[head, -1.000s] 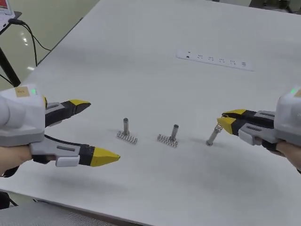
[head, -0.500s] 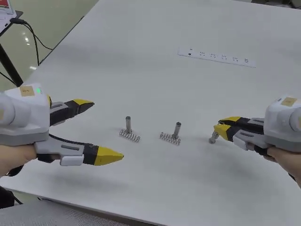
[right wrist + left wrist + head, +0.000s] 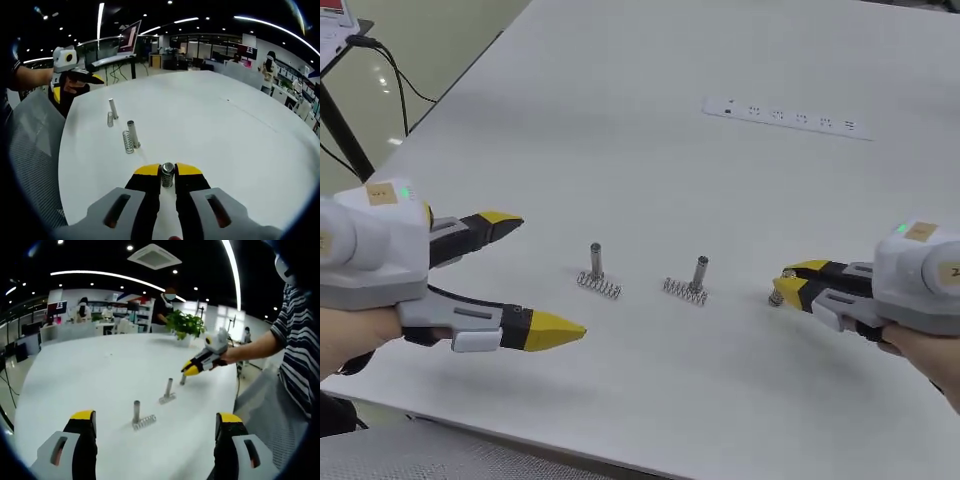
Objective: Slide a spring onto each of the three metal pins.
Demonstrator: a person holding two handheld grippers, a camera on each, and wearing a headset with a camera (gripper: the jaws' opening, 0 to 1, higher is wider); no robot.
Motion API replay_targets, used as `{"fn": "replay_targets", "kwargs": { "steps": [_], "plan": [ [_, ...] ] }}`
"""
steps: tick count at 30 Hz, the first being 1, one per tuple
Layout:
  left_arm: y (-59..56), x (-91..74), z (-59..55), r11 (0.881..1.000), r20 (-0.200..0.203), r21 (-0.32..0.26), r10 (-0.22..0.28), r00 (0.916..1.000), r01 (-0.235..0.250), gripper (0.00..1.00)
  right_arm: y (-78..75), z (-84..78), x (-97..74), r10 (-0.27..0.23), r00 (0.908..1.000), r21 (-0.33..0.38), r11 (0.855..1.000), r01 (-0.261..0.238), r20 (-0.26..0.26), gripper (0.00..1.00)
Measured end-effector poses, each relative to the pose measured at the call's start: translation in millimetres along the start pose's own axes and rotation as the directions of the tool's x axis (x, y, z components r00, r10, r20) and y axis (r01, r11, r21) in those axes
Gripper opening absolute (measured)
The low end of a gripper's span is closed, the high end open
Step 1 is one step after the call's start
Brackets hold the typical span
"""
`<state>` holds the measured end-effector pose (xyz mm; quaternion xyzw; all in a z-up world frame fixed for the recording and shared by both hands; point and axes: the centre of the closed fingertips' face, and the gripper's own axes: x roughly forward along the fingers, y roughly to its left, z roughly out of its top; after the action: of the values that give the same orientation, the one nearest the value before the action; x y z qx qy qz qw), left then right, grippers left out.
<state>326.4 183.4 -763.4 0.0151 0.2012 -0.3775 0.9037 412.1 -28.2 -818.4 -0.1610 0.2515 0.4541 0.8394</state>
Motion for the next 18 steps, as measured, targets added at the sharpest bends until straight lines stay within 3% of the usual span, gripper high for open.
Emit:
{"fn": "replay_targets", "kwargs": {
  "steps": [8,10,18],
  "plan": [
    [-0.7,-0.3,2.2,1.0,0.003,-0.005,-0.001,1.0,0.001,0.96,2.8,-6.8,1.2,0.023,0.9986,0.011,1.0,-0.023,-0.048,0.11],
    [-0.2,-0.9,2.2,1.0,0.004,-0.006,0.002,1.0,-0.002,0.96,2.0,-6.5,0.3,0.01,0.999,-0.012,1.0,-0.011,-0.044,0.14],
    [-0.4,-2.9,3.1,1.0,0.008,-0.009,0.006,0.9999,-0.006,0.96,-0.5,1.5,-4.9,-0.001,0.9999,0.012,1.0,0.002,-0.017,0.17]
  ]
}}
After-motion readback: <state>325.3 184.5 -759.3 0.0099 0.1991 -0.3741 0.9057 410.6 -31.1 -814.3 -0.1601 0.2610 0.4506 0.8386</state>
